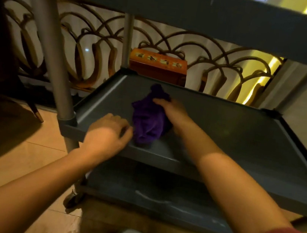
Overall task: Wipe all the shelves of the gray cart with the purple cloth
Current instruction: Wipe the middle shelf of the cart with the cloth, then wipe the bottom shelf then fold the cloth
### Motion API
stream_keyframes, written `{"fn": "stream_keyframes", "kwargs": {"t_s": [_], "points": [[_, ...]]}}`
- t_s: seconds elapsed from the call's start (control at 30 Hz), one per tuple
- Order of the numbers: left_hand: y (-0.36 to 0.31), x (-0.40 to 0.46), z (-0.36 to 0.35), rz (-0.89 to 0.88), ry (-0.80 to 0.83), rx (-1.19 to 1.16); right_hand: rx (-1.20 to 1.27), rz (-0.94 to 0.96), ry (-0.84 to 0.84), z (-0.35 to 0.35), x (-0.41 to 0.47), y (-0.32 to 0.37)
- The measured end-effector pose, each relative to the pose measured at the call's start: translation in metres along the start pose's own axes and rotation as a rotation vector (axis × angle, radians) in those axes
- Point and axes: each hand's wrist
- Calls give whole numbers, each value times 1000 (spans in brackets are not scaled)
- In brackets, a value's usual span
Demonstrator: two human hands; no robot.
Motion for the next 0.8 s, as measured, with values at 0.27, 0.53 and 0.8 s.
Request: {"fn": "stream_keyframes", "kwargs": {"t_s": [0.27,0.53,0.8], "points": [[-60,-33,15,271,674,-1119,600,191,64,45,-160,-26],[-102,-77,-57,133,1011,-1665,658,195,84,39,-222,-107],[-100,-96,-117,30,788,-1345,687,149,18,19,-237,-201]]}}
Point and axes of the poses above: each hand's wrist, its own x-axis towards the middle knuckle, its own z-axis out of the back of the hand, y = z × x, and after that the axes turned 11 degrees about y, right-handed
